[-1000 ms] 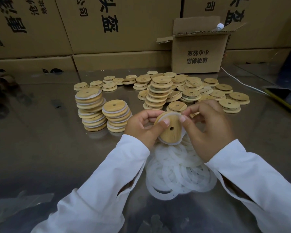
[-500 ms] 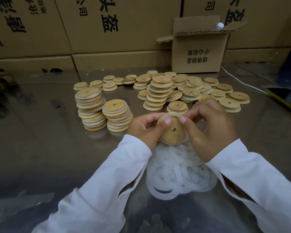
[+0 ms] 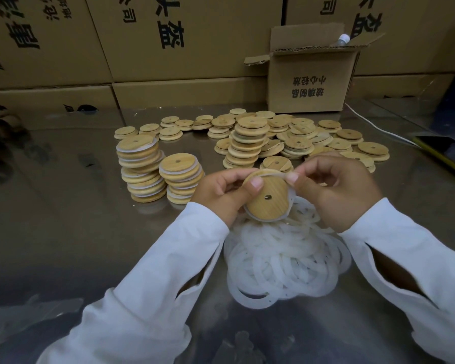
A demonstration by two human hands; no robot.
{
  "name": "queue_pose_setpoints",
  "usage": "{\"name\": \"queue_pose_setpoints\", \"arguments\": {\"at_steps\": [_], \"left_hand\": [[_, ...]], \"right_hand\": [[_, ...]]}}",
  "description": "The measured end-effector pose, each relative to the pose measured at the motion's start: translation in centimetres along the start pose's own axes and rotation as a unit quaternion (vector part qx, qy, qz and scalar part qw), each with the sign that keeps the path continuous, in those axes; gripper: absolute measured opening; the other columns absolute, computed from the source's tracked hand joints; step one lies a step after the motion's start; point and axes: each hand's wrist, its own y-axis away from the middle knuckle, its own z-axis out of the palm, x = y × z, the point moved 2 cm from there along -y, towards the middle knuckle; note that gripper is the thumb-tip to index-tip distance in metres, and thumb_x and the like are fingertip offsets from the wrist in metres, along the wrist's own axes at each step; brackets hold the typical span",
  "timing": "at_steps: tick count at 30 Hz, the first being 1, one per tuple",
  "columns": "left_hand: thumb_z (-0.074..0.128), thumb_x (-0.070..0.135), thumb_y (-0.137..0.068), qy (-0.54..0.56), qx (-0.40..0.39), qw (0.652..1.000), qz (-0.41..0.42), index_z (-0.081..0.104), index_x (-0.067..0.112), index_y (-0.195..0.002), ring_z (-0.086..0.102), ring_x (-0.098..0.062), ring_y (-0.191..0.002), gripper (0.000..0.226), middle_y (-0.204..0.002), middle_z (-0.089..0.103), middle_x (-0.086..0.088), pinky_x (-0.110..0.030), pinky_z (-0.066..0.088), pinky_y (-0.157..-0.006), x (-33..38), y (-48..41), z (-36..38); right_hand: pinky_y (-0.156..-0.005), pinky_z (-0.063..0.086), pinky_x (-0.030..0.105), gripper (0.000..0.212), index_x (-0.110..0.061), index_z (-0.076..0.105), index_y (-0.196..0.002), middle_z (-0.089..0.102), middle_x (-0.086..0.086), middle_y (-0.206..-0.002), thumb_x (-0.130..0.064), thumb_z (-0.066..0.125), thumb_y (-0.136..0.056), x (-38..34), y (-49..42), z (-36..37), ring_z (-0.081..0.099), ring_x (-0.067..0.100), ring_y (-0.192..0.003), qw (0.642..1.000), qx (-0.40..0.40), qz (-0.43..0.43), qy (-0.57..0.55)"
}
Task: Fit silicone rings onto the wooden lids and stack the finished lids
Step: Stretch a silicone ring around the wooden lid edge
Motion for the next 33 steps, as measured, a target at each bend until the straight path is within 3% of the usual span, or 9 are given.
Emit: {"name": "queue_pose_setpoints", "arguments": {"at_steps": [3,9,13,17,19,21,26,33], "left_hand": [[0.057,0.007,-0.084,-0.004,-0.005,1.0,-0.006,0.066,0.006,-0.097,0.061,-0.038,-0.102,0.016,-0.102,0.064,-0.024,-0.047,0.05,-0.091,0.0,-0.1,-0.1],[0.056,0.008,-0.084,-0.002,0.005,0.999,-0.038,0.069,0.008,-0.09,0.064,-0.023,-0.083,0.014,-0.087,0.067,-0.014,-0.038,0.051,-0.08,-0.3,-0.2,-0.1],[0.056,0.006,-0.084,0.019,0.029,0.998,-0.044,0.071,0.015,-0.076,0.065,-0.01,-0.066,0.019,-0.069,0.068,-0.002,-0.028,0.05,-0.067,-0.7,-0.4,-0.4],[0.056,0.006,-0.084,0.002,0.02,0.999,-0.032,0.073,0.021,-0.065,0.065,-0.008,-0.067,0.03,-0.067,0.069,0.003,-0.026,0.05,-0.068,-0.7,-0.5,-0.2],[0.057,0.006,-0.084,0.006,0.018,0.999,-0.029,0.074,0.021,-0.066,0.064,-0.011,-0.07,0.028,-0.069,0.068,0.0,-0.029,0.05,-0.071,-0.7,-0.4,-0.2],[0.062,0.01,-0.08,0.003,0.005,1.0,-0.017,0.072,0.014,-0.08,0.062,-0.02,-0.082,0.01,-0.083,0.067,-0.011,-0.037,0.048,-0.081,-0.6,-0.2,0.2],[0.055,0.006,-0.086,-0.012,0.006,1.0,-0.005,0.064,-0.002,-0.102,0.058,-0.028,-0.095,0.02,-0.1,0.063,-0.022,-0.049,0.043,-0.097,-0.3,0.0,0.5],[0.054,0.003,-0.087,-0.009,0.036,0.999,-0.003,0.065,0.01,-0.088,0.059,-0.03,-0.09,0.013,-0.087,0.063,-0.016,-0.051,0.045,-0.094,-0.2,0.1,0.4]], "right_hand": [[-0.059,0.037,0.004,0.019,-0.024,0.062,-0.061,0.054,-0.007,-0.082,-0.017,0.067,-0.078,0.1,0.0,0.1,0.051,-0.004,-0.061,1.0,-0.006,0.015,-0.022],[-0.065,0.04,0.006,0.021,-0.024,0.059,-0.062,0.052,-0.01,-0.082,-0.014,0.066,-0.078,0.1,0.4,0.7,0.052,0.001,-0.07,1.0,0.001,-0.018,-0.008],[-0.071,0.046,0.019,0.021,-0.026,0.059,-0.063,0.052,-0.012,-0.08,-0.013,0.067,-0.077,0.1,0.8,1.4,0.054,0.003,-0.068,0.999,-0.004,-0.038,-0.012],[-0.07,0.046,0.022,0.02,-0.027,0.06,-0.062,0.055,-0.006,-0.081,-0.016,0.067,-0.077,0.3,1.0,1.4,0.055,0.005,-0.067,0.999,0.0,-0.017,-0.029],[-0.07,0.044,0.024,0.02,-0.026,0.061,-0.062,0.058,0.0,-0.083,-0.016,0.067,-0.077,0.5,0.9,1.5,0.055,0.011,-0.07,0.999,-0.007,0.01,-0.045],[-0.071,0.04,0.021,0.019,-0.023,0.062,-0.062,0.059,0.005,-0.087,-0.014,0.066,-0.078,0.6,0.7,1.3,0.053,0.011,-0.073,0.998,-0.001,0.041,-0.053],[-0.061,0.031,-0.005,0.018,-0.021,0.063,-0.061,0.054,-0.004,-0.09,-0.013,0.067,-0.077,0.5,0.3,0.8,0.05,0.0,-0.076,0.997,0.017,0.055,-0.045],[-0.065,0.033,0.0,0.014,-0.029,0.061,-0.063,0.052,-0.012,-0.085,-0.026,0.069,-0.074,0.6,0.8,1.2,0.051,0.001,-0.08,1.0,0.019,0.007,-0.002]]}}
